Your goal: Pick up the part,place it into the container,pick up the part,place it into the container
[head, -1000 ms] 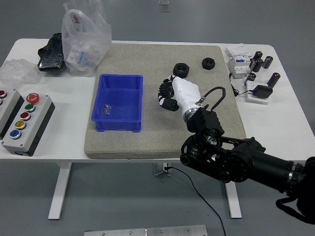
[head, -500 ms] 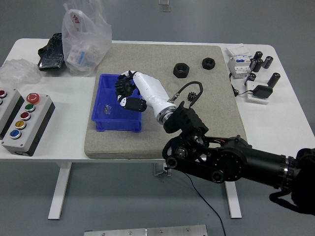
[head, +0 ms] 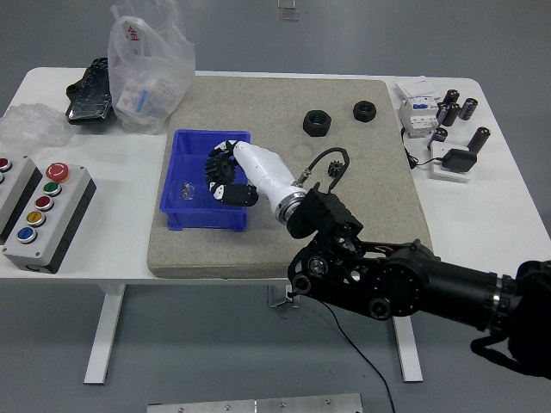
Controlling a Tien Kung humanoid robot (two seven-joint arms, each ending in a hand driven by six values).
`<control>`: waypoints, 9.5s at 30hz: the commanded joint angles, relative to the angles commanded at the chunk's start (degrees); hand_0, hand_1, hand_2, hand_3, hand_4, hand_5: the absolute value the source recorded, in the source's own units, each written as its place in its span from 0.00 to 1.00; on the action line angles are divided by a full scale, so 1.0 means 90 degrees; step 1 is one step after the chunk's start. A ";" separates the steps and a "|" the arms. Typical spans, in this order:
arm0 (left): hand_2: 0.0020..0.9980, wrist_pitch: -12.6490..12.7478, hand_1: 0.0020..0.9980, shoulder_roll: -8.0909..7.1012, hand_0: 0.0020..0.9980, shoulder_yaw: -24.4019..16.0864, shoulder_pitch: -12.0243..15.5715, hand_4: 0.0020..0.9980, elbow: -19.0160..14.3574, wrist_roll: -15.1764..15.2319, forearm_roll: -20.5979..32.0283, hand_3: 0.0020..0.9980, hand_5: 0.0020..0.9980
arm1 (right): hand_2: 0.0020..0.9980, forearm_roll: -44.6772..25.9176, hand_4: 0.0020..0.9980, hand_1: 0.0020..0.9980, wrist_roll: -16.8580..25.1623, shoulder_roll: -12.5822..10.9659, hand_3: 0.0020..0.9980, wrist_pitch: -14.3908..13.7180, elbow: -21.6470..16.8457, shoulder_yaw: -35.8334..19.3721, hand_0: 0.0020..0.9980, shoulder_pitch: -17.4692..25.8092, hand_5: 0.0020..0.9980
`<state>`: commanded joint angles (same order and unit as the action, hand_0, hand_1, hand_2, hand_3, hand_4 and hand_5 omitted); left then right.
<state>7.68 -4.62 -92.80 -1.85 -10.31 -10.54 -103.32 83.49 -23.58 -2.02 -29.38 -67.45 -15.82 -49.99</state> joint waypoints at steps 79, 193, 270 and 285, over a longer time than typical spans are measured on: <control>0.54 0.0000 0.57 0.0022 0.69 0.0024 -0.0039 0.56 0.0000 0.0008 -0.0063 0.62 0.16 | 0.61 0.0064 0.54 0.65 -0.0703 0.0225 0.69 0.0549 0.3652 -0.0348 0.52 -0.0013 0.20; 0.54 -0.0009 0.57 0.0068 0.69 0.0132 -0.0066 0.55 0.0000 0.0025 -0.0036 0.61 0.15 | 0.72 0.0778 0.85 0.71 -0.1098 0.0225 0.75 0.0347 0.2917 -0.0026 0.48 0.0193 0.53; 0.55 -0.0049 0.57 0.0047 0.69 -0.0066 -0.0031 0.56 0.0000 -0.0026 -0.0167 0.61 0.16 | 0.72 0.0927 0.54 0.69 -0.0900 0.0225 0.72 -0.0157 0.0061 0.0342 0.51 -0.0177 0.32; 0.55 -0.0055 0.57 0.0042 0.69 -0.0084 -0.0030 0.56 0.0000 -0.0029 -0.0199 0.61 0.16 | 0.75 0.0824 0.68 0.70 -0.0826 0.0221 0.76 -0.0175 0.0093 0.0264 0.51 -0.0133 0.36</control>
<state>7.19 -4.24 -93.55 -2.12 -10.31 -10.80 -105.11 90.90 -31.01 -0.04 -30.96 -66.62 -13.45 -51.18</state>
